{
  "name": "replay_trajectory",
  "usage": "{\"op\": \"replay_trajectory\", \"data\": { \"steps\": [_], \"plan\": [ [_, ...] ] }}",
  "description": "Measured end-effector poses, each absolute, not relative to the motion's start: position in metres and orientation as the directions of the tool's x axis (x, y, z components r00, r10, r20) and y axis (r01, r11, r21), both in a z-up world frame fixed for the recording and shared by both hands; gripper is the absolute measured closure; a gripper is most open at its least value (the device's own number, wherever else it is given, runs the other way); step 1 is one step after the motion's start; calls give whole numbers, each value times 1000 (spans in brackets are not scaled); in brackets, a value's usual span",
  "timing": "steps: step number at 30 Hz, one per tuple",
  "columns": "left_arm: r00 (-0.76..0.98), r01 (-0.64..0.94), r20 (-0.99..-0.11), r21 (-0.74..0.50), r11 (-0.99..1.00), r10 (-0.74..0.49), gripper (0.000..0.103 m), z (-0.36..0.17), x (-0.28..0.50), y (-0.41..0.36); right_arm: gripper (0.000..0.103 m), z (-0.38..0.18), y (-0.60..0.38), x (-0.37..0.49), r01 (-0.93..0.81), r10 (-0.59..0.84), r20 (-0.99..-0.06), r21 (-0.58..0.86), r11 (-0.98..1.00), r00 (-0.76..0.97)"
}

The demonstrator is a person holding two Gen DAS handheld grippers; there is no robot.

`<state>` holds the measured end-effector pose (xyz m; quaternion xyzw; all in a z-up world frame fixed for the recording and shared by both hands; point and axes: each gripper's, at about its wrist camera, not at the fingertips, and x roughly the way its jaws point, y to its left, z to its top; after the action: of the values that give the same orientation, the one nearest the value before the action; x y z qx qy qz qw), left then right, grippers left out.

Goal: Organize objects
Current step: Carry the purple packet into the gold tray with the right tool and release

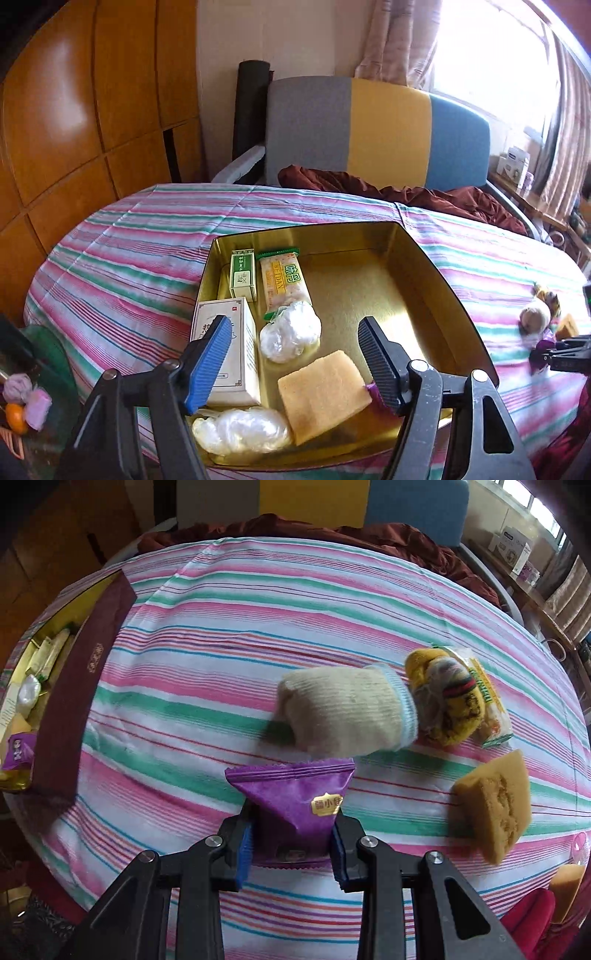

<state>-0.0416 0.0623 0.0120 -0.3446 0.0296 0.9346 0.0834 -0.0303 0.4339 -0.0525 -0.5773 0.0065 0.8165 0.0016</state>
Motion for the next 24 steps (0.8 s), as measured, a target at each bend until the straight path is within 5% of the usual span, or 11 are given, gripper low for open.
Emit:
{"op": "replay_trajectory", "data": {
  "steps": [15, 24],
  "plan": [
    [-765, -179, -631, 15, -984, 130, 31, 12, -32, 45, 70, 17, 308, -50, 232, -238, -859, 144, -962, -454],
    [-766, -163, -628, -14, -987, 135, 31, 7, -33, 34, 70, 3, 220, -97, 310, -294, -865, 172, -935, -407]
  ]
}}
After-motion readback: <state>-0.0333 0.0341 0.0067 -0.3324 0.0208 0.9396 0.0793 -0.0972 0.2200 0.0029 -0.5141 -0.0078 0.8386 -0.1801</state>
